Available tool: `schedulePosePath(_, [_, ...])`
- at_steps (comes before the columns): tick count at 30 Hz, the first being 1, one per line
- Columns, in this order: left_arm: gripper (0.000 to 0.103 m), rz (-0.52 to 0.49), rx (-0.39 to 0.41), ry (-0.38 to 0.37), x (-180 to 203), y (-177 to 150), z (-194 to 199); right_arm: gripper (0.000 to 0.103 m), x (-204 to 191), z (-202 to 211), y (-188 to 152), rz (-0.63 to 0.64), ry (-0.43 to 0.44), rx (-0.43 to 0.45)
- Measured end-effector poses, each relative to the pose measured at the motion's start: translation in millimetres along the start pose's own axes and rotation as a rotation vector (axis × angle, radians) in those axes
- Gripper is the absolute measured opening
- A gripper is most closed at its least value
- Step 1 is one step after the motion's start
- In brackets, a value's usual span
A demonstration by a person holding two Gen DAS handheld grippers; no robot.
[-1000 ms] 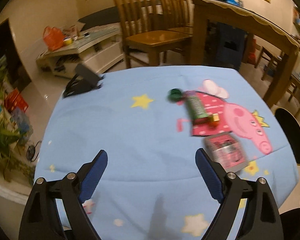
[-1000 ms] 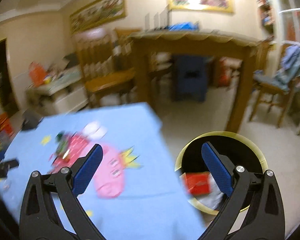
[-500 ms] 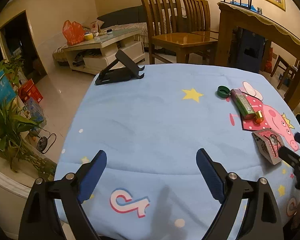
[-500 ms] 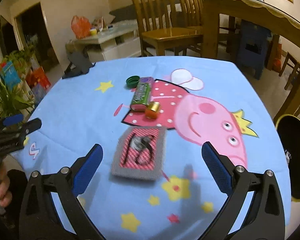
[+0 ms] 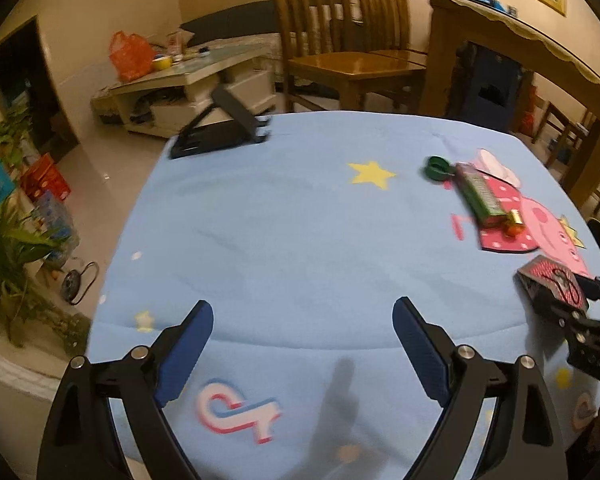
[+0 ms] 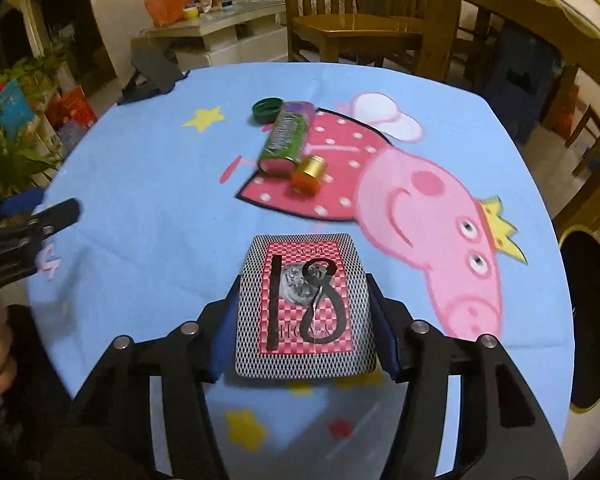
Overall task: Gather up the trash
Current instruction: 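Grasp the green bottle cap with the left gripper while the right holds the card package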
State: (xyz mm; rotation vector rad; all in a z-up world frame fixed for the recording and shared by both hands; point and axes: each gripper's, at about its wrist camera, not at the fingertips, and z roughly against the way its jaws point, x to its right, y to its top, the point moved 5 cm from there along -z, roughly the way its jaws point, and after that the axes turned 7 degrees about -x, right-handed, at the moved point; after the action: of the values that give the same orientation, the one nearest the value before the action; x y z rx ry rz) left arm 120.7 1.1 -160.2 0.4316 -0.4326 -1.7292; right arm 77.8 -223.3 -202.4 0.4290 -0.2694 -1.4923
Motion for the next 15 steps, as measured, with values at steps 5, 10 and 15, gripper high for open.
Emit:
schedulePosePath(5, [0.088, -0.056, -0.029, -0.07, 40, 15, -9, 0.056, 66, 31, -8, -0.111, 0.05, 0.056])
schedulePosePath(10, [0.088, -0.087, -0.055, -0.12, 84, 38, -18, 0.056, 134, 53, -3, -0.202, 0.043, 0.153])
schedulePosePath(15, [0.088, -0.078, -0.071, -0.153, 106, 72, -32, 0.056, 169, 49, -4, -0.279, 0.072, 0.163])
